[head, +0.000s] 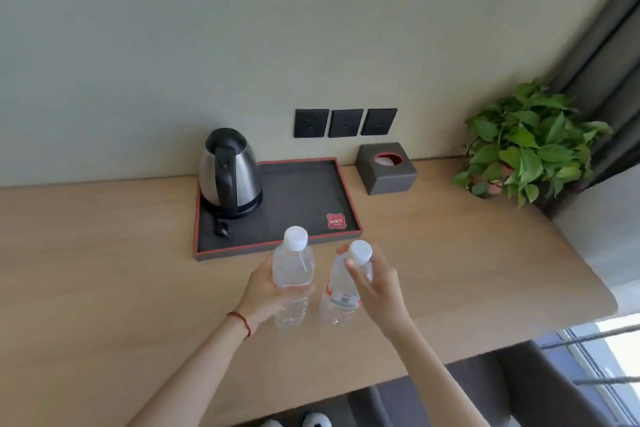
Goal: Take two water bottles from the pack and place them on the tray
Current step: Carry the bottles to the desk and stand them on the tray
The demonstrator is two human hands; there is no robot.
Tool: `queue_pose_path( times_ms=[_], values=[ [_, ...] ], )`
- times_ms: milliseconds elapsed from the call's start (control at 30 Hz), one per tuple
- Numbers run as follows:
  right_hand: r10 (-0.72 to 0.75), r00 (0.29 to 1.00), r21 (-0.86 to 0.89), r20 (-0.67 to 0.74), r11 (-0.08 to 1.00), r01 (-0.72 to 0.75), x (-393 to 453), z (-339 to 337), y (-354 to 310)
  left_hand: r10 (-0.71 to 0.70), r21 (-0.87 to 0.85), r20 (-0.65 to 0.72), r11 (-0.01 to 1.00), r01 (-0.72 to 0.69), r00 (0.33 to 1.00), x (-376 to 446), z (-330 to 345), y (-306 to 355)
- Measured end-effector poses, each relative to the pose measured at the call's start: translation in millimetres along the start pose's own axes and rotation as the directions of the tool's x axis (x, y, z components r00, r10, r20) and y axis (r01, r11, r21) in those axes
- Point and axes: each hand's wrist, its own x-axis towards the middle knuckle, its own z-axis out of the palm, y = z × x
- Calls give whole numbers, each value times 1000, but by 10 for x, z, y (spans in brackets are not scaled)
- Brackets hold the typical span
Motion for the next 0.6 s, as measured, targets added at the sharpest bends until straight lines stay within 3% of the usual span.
queue_pose_path(
  times_ms=[133, 267, 433, 600],
  values=[
    [-23, 989, -69, 148, 997, 33, 198, -148, 175, -34, 31, -134, 999, 39, 990, 96, 195, -161],
    [-41, 977, -88, 211, 994, 61, 307, -269, 246, -25, 54, -236, 998, 39, 972, 171, 340, -297],
    [-53, 968, -92, 247, 993, 78, 430, -345, 337, 7, 47, -226, 999, 4, 974, 282, 414, -338],
    [-235, 941, -168, 244, 945, 279, 442, -340, 286, 32, 50, -187, 998, -23, 982, 306, 402, -326]
  ],
)
